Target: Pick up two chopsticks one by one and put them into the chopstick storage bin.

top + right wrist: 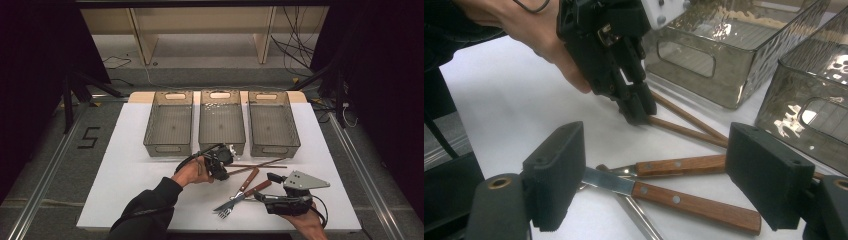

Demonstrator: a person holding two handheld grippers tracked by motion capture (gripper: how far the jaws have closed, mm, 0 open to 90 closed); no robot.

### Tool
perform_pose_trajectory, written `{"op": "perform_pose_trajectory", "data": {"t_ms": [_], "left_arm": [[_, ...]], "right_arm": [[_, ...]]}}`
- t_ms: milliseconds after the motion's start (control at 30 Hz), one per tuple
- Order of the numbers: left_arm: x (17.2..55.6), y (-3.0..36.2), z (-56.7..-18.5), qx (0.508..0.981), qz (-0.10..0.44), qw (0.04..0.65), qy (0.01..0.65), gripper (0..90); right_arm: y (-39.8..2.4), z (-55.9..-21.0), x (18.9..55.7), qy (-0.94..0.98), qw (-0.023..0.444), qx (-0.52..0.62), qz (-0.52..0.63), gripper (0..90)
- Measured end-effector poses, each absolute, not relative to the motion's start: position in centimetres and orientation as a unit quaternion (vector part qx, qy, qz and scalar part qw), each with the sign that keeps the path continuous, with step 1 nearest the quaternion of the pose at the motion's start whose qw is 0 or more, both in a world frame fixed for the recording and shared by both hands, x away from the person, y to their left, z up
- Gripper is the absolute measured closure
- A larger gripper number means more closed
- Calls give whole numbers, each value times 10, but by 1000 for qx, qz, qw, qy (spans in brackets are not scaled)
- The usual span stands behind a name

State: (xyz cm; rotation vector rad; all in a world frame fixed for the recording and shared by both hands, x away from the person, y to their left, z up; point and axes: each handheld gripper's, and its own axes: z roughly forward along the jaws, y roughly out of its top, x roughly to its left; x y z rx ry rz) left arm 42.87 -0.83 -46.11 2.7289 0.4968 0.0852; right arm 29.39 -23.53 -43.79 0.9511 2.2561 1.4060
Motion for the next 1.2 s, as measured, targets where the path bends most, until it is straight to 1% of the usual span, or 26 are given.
{"op": "perform_pose_trajectory", "data": {"t_ms": [333,500,767,933,1000,1200], "left_arm": [[430,-13,-460,974,25,163,156,817],[429,-15,-459,976,30,159,146,828],[426,-10,-457,975,35,169,137,835],[421,-5,-449,973,39,189,130,836],[420,-4,-446,973,43,188,123,835],[414,6,-434,970,43,204,128,835]], "right_arm": [[-234,-439,294,792,155,332,489,249],[-234,-438,294,791,154,332,490,249],[-235,-439,294,791,155,334,489,250],[-235,-439,295,790,154,335,489,251],[-235,-439,295,790,155,336,489,251],[-233,-437,292,789,158,326,496,250]]}}
